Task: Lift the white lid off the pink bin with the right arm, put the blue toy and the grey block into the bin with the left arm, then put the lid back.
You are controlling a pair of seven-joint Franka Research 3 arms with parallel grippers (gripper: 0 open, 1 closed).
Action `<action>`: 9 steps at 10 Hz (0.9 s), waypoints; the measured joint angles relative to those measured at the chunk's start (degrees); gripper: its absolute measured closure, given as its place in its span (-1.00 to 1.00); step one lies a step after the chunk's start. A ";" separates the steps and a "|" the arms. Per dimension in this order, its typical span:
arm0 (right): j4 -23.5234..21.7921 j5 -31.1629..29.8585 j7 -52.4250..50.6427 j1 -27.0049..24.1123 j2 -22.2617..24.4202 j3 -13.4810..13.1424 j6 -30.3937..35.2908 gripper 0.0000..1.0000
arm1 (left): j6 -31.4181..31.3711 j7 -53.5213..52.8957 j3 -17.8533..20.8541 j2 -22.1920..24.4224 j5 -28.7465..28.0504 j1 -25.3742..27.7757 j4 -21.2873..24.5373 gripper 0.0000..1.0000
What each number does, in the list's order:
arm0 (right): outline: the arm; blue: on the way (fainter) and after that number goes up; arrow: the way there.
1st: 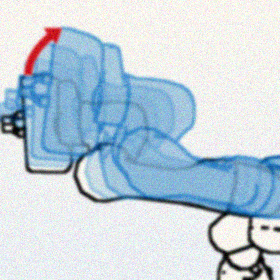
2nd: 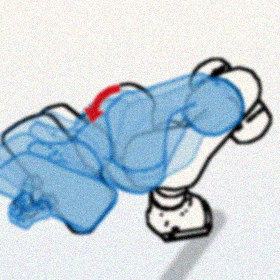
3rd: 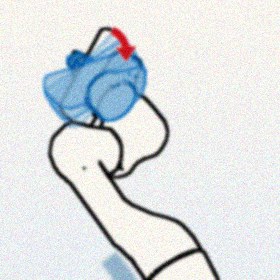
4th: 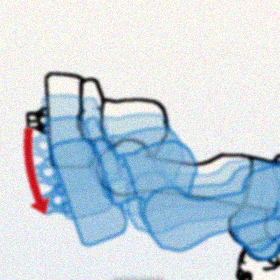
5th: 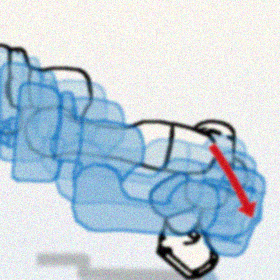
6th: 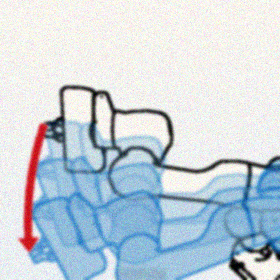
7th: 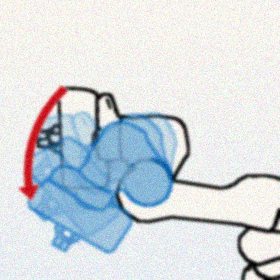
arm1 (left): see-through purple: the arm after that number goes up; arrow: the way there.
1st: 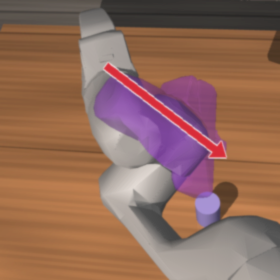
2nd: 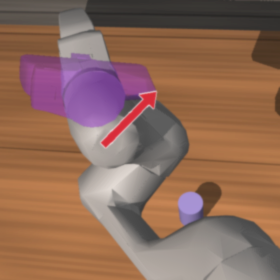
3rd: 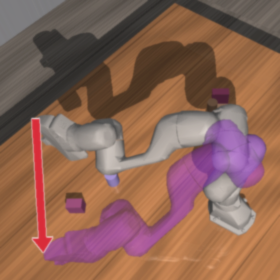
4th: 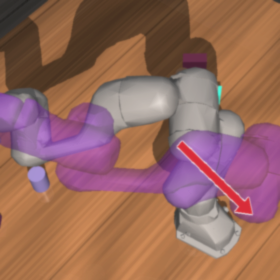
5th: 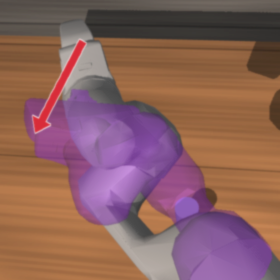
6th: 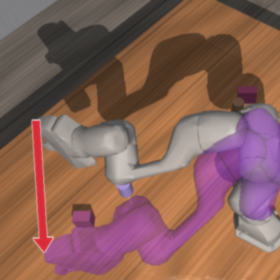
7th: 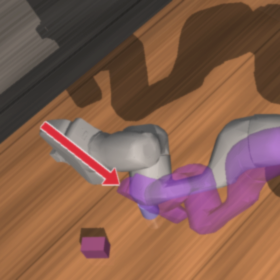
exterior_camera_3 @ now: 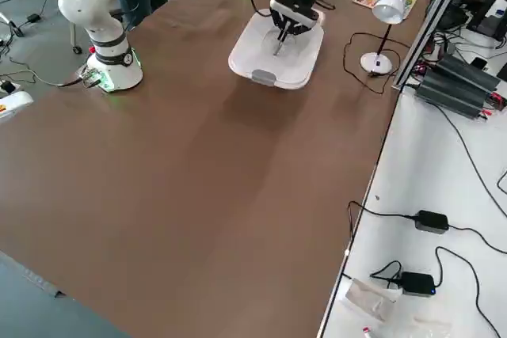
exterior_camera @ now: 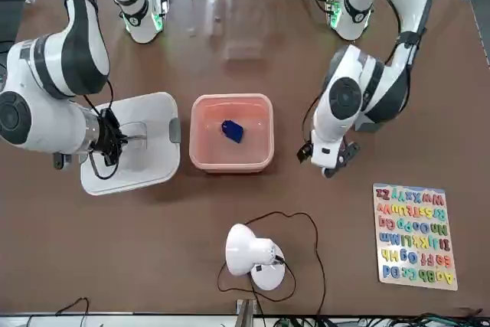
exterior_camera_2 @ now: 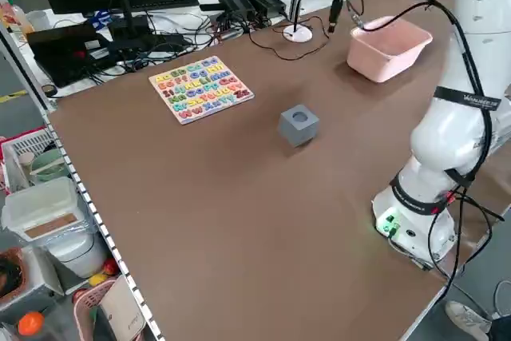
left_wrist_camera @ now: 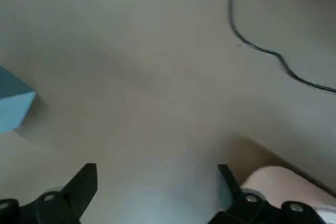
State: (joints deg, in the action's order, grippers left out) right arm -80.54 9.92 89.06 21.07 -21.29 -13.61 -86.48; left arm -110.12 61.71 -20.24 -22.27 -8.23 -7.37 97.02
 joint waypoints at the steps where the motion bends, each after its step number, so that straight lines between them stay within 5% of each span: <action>1: 0.00 0.00 0.00 -0.03 0.00 0.00 0.00 0.86 | -0.83 -2.28 -0.09 1.52 -0.01 2.02 3.53 -1.00; 5: -0.02 -0.01 0.00 -0.08 -0.06 0.06 -0.01 0.86 | -8.07 -19.56 -0.42 12.93 0.01 11.71 23.02 -0.89; 9: -0.03 -0.01 0.00 -0.09 -0.06 0.06 -0.01 0.86 | -23.43 -33.19 -0.40 19.84 0.01 15.30 43.78 -0.77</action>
State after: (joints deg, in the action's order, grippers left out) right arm -80.57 9.91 89.06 20.98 -21.35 -13.56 -86.49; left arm -133.56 28.53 -20.64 -2.43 -8.22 7.93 140.80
